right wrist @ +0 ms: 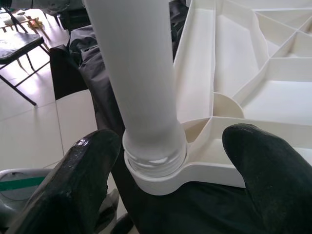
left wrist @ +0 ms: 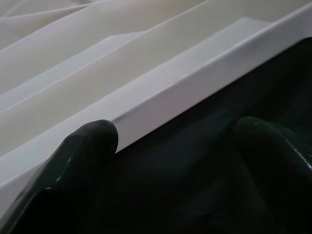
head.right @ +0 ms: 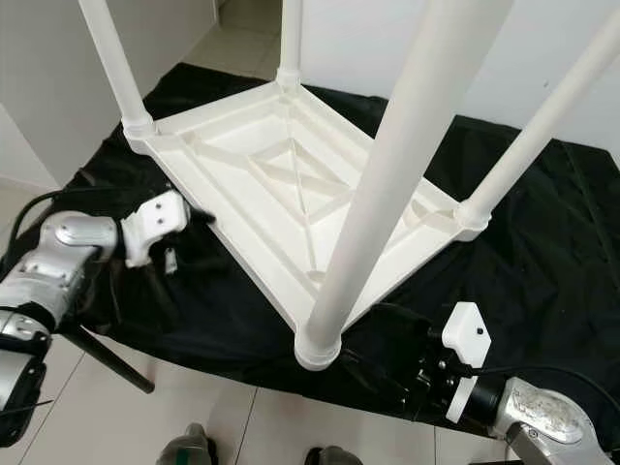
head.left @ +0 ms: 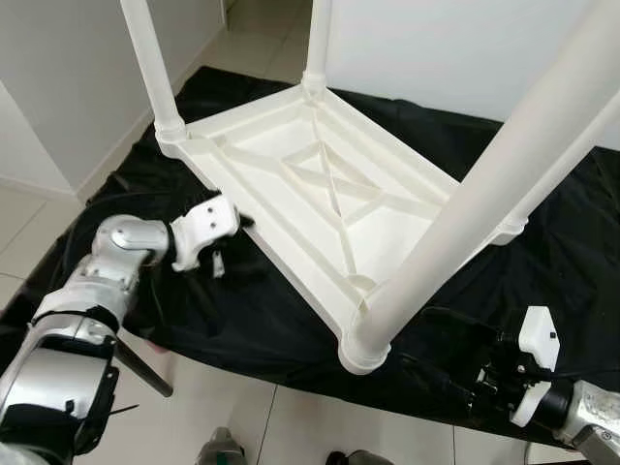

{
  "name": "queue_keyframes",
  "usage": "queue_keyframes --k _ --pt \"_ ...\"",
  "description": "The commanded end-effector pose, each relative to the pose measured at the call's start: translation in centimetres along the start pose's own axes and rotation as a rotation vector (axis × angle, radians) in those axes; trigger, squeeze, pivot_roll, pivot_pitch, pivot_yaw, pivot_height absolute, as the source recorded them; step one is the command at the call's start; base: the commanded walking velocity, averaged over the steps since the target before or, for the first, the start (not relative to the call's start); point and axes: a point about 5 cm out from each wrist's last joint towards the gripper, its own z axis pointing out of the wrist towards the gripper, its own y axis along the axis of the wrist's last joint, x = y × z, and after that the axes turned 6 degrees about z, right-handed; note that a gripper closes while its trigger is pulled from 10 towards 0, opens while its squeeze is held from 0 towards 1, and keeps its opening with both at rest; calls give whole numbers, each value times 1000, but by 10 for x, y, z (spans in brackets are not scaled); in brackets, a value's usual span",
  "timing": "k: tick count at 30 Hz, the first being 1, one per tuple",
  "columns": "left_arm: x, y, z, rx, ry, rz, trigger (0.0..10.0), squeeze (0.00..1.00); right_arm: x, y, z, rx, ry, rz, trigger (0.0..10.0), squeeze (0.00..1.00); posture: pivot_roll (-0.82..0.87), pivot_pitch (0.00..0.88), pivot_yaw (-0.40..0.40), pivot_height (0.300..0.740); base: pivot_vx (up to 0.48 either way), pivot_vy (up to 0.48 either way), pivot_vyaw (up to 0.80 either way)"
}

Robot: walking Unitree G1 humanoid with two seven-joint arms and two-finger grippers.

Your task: Building children table

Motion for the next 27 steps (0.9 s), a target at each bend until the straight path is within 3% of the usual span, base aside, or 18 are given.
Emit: queue_keyframes --k 1,7,9,16,22,27 --pt "-5 5 3 -23 -77 19 10000 0 1 -2 -1 12 7 14 10000 0 62 70 -44 740 0 0 0" --pt "-3 12 17 -37 -86 49 10000 0 1 -8 3 -12 -41 38 10000 0 55 70 -40 740 0 0 0" --pt "0 18 30 -42 -85 78 10000 0 4 -10 7 -48 -87 66 10000 0 43 70 -28 740 0 0 0" --pt "3 28 41 -69 -102 101 10000 0 9 -15 3 -45 -126 85 10000 0 22 70 -8 740 0 0 0" --pt "-4 29 52 -55 -185 114 10000 0 10 -17 -4 -39 -164 86 10000 0 3 69 14 740 0 0 0" --pt "-14 21 52 -10 -306 116 10000 0 10 -17 -8 -42 -196 82 10000 0 -11 67 30 740 0 0 0"
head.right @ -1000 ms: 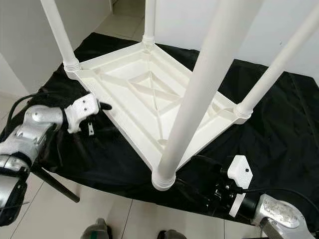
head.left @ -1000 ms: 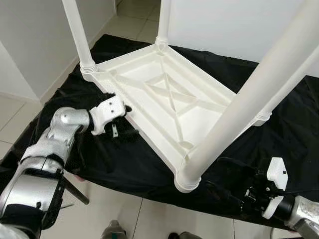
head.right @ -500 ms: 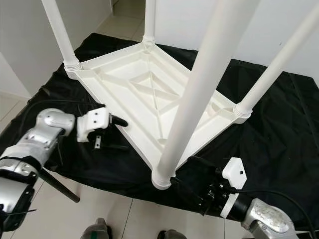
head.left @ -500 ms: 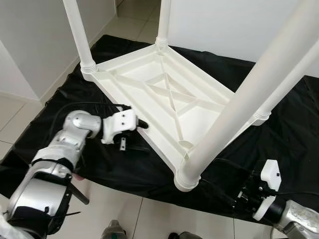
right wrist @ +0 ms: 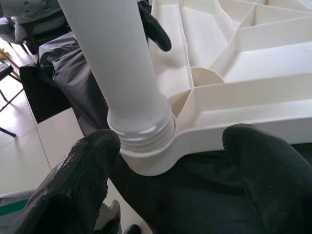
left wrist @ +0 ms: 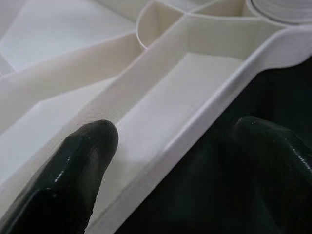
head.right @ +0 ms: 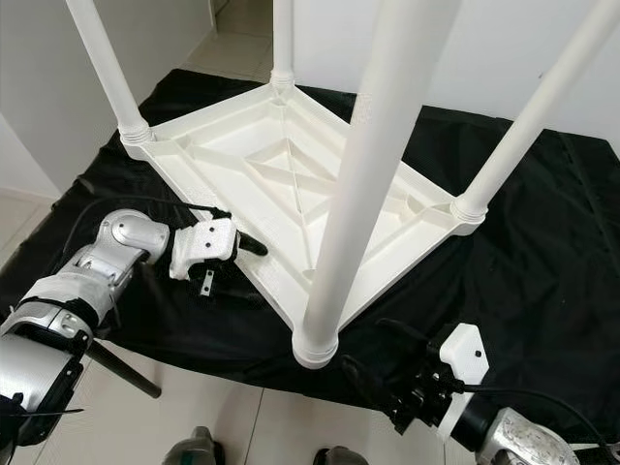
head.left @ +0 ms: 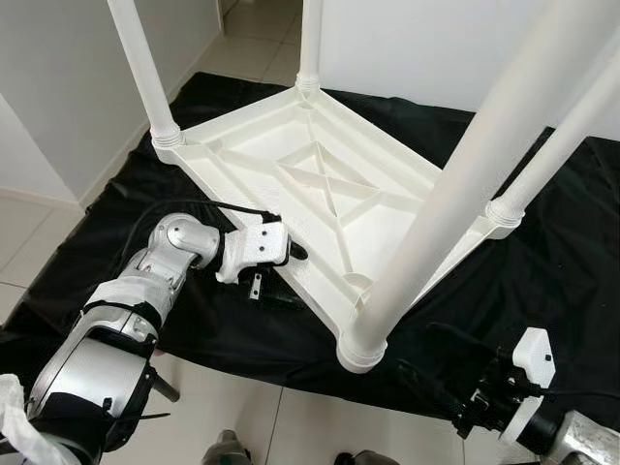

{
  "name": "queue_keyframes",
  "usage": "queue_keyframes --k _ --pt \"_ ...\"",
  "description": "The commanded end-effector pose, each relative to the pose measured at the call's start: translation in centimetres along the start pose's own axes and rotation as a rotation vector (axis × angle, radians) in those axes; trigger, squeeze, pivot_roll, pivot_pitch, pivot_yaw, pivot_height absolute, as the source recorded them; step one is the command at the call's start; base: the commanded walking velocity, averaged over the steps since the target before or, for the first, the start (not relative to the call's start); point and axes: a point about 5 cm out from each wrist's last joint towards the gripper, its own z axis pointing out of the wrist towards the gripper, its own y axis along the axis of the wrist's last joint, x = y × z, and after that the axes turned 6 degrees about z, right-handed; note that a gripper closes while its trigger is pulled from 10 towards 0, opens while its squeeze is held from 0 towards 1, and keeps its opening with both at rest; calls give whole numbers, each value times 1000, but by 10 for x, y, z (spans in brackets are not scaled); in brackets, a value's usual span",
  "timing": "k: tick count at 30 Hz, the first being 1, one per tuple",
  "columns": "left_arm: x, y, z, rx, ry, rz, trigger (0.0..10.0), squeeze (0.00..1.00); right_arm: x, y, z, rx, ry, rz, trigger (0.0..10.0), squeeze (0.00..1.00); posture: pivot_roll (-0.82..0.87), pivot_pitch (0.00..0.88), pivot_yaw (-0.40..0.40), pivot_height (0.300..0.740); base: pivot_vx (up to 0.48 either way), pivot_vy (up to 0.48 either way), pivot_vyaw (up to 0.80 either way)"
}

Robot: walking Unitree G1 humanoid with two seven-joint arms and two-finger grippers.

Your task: Building children table

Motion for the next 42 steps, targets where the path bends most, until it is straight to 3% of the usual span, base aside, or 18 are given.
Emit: queue_keyframes --k 1,9,10,11,12,13,14,16,17,32,38,41,42 --pt "-8 -3 1 14 -122 -3 10000 0 -2 4 -3 -14 -26 -28 10000 0 -11 67 30 740 0 0 0" --pt "-9 -7 5 58 -167 -10 10000 0 -4 6 -10 -72 -91 -31 10000 0 -14 62 43 740 0 0 0" --pt "-8 -7 5 56 -168 -13 9176 0 -1 6 -9 -75 -84 -39 10000 0 -17 60 49 740 0 0 0" --pt "-8 -7 5 56 -168 -13 9176 0 -1 6 -9 -75 -84 -39 10000 0 -17 60 49 740 0 0 0" --pt "-8 -7 7 58 -178 -15 4902 0 1 3 -10 -62 -83 -38 10000 0 -20 58 54 740 0 0 0" --pt "-8 -7 7 58 -178 -15 4902 0 1 3 -10 -62 -83 -38 10000 0 -20 58 54 740 0 0 0" --pt "-7 -6 8 60 -187 -20 4000 0 1 2 -12 -57 -89 -40 10000 0 -25 58 60 740 0 0 0" --pt "-7 -6 10 61 -194 -22 3608 0 1 2 -14 -57 -102 -39 10000 0 -29 60 64 740 0 0 0" --pt "-6 -5 12 56 -203 -25 0 0 0 2 -16 -60 -118 -39 10000 0 -33 60 68 740 0 0 0" --pt "-5 3 21 21 -253 2 0 0 -2 1 -21 -73 -167 -47 10000 0 -33 64 78 740 0 0 0" --pt "0 8 34 -21 -77 4 0 0 -16 5 -25 -125 -303 -87 10000 0 -30 73 76 740 0 0 0" --pt "1 9 36 -24 -52 1 0 0 -17 5 -26 -129 -309 -91 10000 0 -30 73 76 740 0 0 0" --pt "3 11 37 -44 -30 5 3843 0 -18 6 -27 -134 -321 -89 10000 0 -28 75 75 740 0 0 0"
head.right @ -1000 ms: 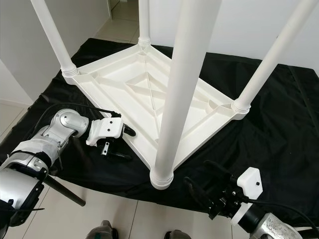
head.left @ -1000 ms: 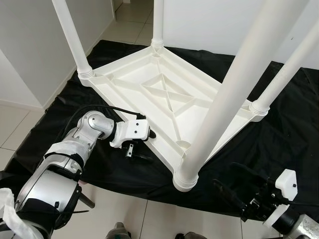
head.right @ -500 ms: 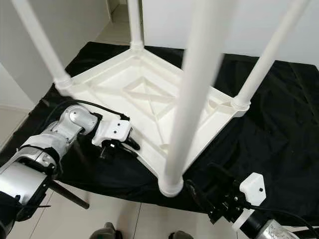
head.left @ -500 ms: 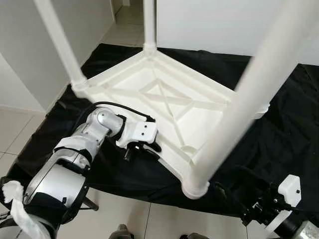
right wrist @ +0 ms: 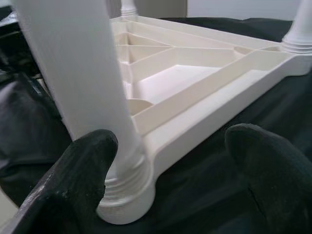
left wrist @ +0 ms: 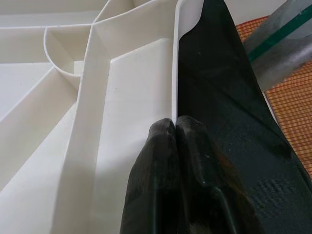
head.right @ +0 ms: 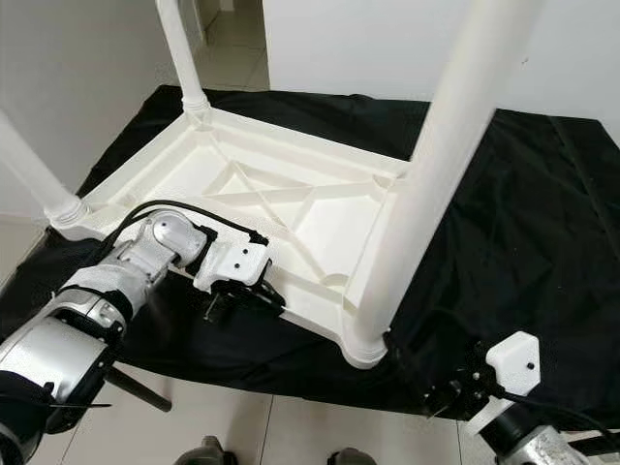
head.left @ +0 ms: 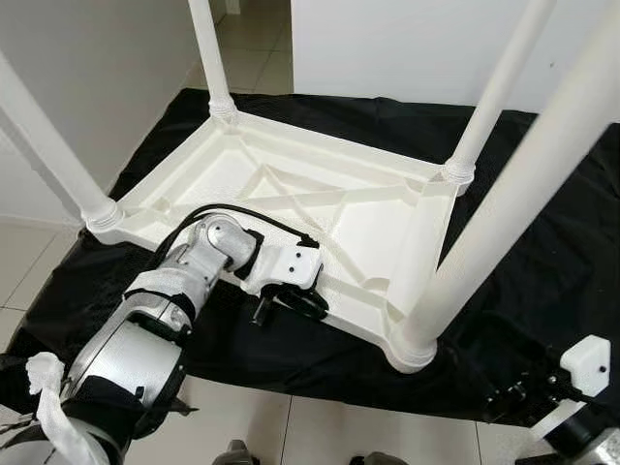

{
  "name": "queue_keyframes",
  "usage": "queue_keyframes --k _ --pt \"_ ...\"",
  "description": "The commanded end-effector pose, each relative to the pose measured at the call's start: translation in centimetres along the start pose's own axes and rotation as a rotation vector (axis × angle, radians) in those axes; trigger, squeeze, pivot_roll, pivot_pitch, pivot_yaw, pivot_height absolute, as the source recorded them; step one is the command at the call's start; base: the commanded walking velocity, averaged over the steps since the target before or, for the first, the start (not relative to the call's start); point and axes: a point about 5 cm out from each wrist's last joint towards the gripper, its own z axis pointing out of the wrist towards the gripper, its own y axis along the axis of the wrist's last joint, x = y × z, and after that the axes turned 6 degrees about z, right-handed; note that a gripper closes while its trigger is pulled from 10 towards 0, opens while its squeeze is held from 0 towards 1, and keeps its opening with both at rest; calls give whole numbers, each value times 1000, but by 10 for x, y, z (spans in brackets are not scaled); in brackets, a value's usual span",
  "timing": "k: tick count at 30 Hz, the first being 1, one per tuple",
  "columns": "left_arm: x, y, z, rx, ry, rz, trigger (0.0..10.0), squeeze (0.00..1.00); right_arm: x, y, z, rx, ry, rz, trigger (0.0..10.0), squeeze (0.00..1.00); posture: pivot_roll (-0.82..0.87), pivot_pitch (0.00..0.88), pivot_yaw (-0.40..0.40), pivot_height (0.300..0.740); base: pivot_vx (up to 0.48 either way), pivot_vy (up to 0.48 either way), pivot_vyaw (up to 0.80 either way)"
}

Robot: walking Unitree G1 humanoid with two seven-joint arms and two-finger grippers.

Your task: Building children table

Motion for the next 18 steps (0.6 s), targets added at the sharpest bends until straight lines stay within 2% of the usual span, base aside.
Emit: queue_keyframes --k 1,2,5,6,7,8,9,10,15,16,17,18 --pt "5 -8 1 17 227 -53 3843 0 -1 -1 -1 -4 -19 8 10000 0 -28 75 75 740 0 0 0" --pt "7 -5 3 -15 256 -57 10000 0 -5 -1 -1 -12 -44 12 10000 0 -28 76 72 740 0 0 0" --pt "9 -1 5 -56 272 -69 10000 0 -7 0 0 -20 -58 14 10000 0 -25 78 69 740 0 0 0" --pt "11 2 6 -100 295 -101 10000 1000 -8 0 2 -26 -56 18 10000 0 -23 78 67 740 0 0 0" --pt "11 2 6 -100 295 -101 10000 1000 -8 0 2 -26 -56 18 10000 0 -23 78 67 740 0 0 0" --pt "12 9 3 -170 319 -96 10000 1000 -3 -4 2 3 10 50 10000 0 -12 79 56 740 0 0 0" --pt "12 9 3 -170 319 -96 10000 1000 -3 -4 2 3 10 50 10000 0 -12 79 56 740 0 0 0" --pt "12 14 -3 -197 337 -74 10000 0 3 -7 0 42 86 72 10000 0 -8 80 50 740 0 0 0" --pt "12 17 -12 -241 353 -85 10000 0 6 -8 -2 63 128 84 10000 0 -5 81 47 740 0 0 0" --pt "15 22 -24 -297 392 -102 10000 0 8 -6 -2 66 163 98 10000 0 -2 80 42 740 0 0 0" --pt "15 22 -24 -297 392 -102 10000 0 8 -6 -2 66 163 98 10000 0 -2 80 42 740 0 0 0" --pt "16 22 -31 -306 420 -105 10000 0 9 -5 -1 72 184 102 10000 0 4 82 37 740 0 0 0"
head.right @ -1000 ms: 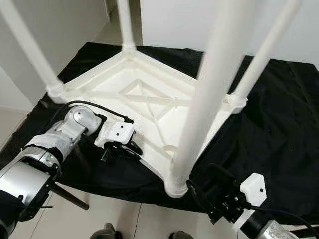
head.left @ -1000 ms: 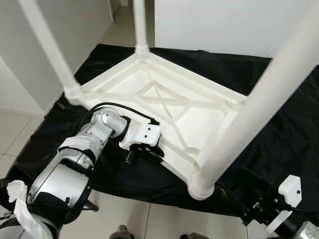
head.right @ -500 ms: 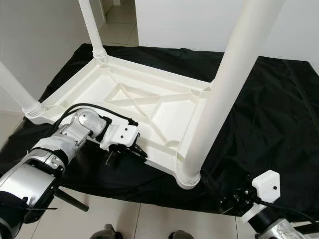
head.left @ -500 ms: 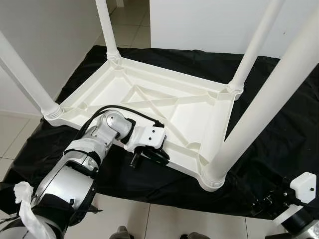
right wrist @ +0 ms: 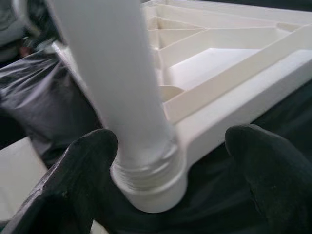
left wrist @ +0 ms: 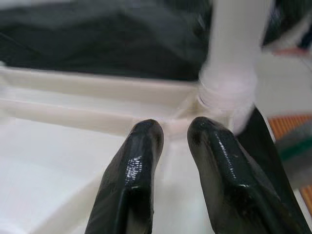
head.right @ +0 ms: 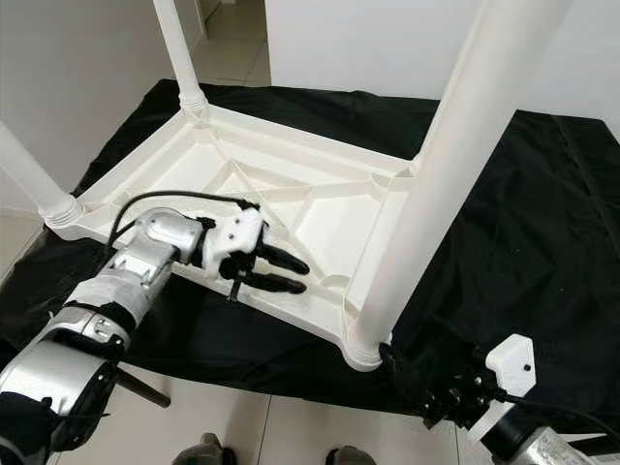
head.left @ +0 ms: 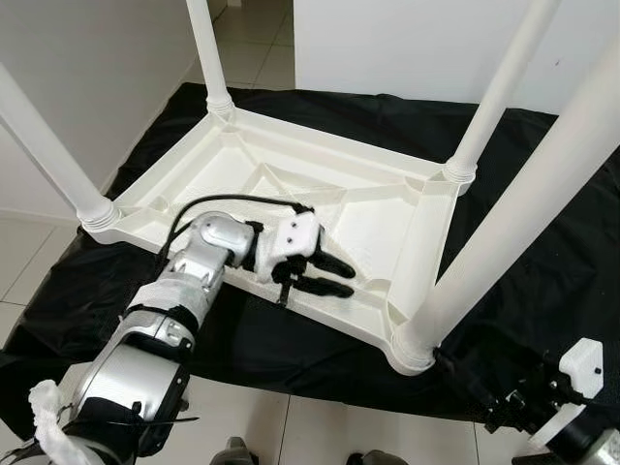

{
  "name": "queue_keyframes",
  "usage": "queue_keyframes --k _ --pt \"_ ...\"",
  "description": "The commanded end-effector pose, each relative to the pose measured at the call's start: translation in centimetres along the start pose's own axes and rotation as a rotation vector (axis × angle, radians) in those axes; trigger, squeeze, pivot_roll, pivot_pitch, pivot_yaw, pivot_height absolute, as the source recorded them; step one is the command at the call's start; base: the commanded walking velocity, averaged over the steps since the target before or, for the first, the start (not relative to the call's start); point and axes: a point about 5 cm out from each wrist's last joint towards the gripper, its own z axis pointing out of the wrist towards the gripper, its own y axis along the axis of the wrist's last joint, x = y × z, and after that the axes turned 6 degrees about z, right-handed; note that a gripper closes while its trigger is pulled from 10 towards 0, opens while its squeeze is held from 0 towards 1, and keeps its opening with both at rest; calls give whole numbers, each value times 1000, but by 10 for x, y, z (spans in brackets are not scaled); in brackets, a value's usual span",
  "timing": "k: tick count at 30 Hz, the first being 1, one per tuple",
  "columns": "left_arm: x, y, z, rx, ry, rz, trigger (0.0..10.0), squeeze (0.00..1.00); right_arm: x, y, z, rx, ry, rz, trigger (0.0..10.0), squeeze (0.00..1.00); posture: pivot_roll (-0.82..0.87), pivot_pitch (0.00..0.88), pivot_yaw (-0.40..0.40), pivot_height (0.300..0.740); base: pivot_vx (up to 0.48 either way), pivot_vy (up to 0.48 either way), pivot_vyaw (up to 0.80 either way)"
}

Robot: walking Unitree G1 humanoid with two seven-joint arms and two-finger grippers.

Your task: Building children table

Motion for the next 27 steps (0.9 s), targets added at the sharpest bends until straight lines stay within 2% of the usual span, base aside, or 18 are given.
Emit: queue_keyframes --k 1,5,7,9,12,14,16,17,20,23,25,26,27 --pt "8 0 -10 4 159 -16 10000 0 4 1 1 9 42 16 10000 0 4 82 37 740 0 0 0" --pt "10 3 -19 14 205 -20 10000 0 4 1 1 23 63 2 10000 0 13 82 30 740 0 0 0" --pt "11 4 -30 24 248 -28 10000 0 0 3 4 17 64 -11 10000 0 15 82 28 740 0 0 0" --pt "11 6 -39 37 292 -24 10000 0 -1 5 14 -12 67 -33 10000 0 29 81 16 740 0 0 0" --pt "10 7 -43 41 312 -26 10000 0 -2 5 21 -27 63 -41 10000 0 29 81 16 740 0 0 0" --pt "10 9 -46 43 341 -22 10000 0 -3 6 31 -59 63 -44 10000 0 41 78 6 740 0 0 0" --pt "10 11 -48 42 378 -25 10000 0 -2 7 50 -118 54 -27 10000 0 42 77 0 740 0 0 0" --pt "10 11 -48 42 378 -25 10000 0 -2 7 50 -118 54 -27 10000 0 42 77 0 740 0 0 0" --pt "10 12 -48 42 431 -49 10000 0 1 5 69 -156 59 -7 10000 0 59 73 -16 740 0 0 0" --pt "8 12 -47 40 435 -52 10000 0 -5 6 69 -161 41 -14 10000 0 65 71 -22 740 0 0 0" --pt "6 14 -46 32 430 -51 10000 0 -21 10 63 -169 -7 -33 10000 0 63 70 -24 740 0 0 0" --pt "6 14 -46 32 430 -51 10000 0 -21 10 63 -169 -7 -33 10000 0 63 70 -24 740 0 0 0" --pt "5 15 -46 26 430 -56 10000 0 -29 12 61 -169 -27 -39 10000 0 61 70 -26 740 0 0 0"
